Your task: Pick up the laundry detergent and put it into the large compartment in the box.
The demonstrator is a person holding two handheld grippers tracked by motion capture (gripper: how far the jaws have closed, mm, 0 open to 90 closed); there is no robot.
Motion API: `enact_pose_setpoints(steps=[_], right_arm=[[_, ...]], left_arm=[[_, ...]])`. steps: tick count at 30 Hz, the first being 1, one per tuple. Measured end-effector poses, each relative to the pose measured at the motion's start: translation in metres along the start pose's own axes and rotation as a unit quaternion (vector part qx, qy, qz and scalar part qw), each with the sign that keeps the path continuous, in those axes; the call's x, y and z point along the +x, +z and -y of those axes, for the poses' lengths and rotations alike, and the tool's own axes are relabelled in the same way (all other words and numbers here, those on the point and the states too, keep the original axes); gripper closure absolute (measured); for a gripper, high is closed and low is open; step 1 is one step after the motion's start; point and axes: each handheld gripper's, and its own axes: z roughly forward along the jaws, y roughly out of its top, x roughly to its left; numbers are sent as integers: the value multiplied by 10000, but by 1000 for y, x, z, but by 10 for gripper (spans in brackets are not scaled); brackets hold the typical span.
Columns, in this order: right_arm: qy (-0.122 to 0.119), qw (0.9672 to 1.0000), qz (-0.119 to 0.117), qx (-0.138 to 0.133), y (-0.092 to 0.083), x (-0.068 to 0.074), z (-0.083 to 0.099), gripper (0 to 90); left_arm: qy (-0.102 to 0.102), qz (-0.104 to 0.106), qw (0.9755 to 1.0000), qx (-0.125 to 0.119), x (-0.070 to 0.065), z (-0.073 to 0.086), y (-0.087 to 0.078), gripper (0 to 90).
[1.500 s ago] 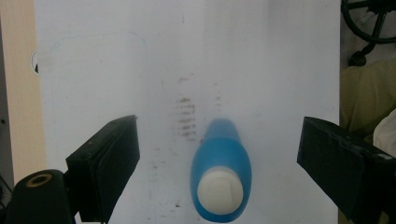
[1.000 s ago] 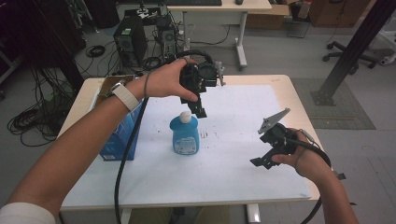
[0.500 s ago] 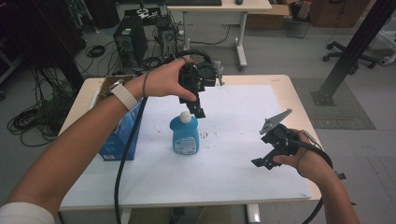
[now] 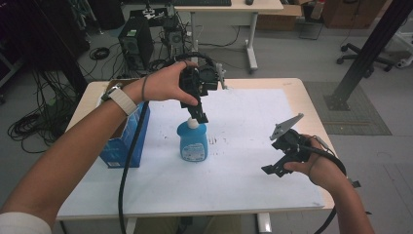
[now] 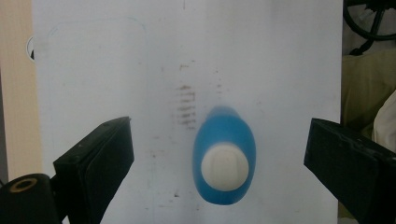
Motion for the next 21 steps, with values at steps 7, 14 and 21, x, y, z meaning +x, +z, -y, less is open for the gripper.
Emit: enact_pose_setpoints(steps=[7, 14, 21], right_arm=[[4, 10000, 16, -15, 0, 1, -1, 81], [21, 10000, 24, -13, -1, 1, 0, 81], [13, 10000, 39, -4, -1, 1, 0, 81]], left_arm=[[-1, 14, 10000, -43, -1, 6, 1, 81], [4, 68, 9999, -86, 0, 11, 3, 78], [12, 116, 9999, -120, 0, 16, 5, 83]])
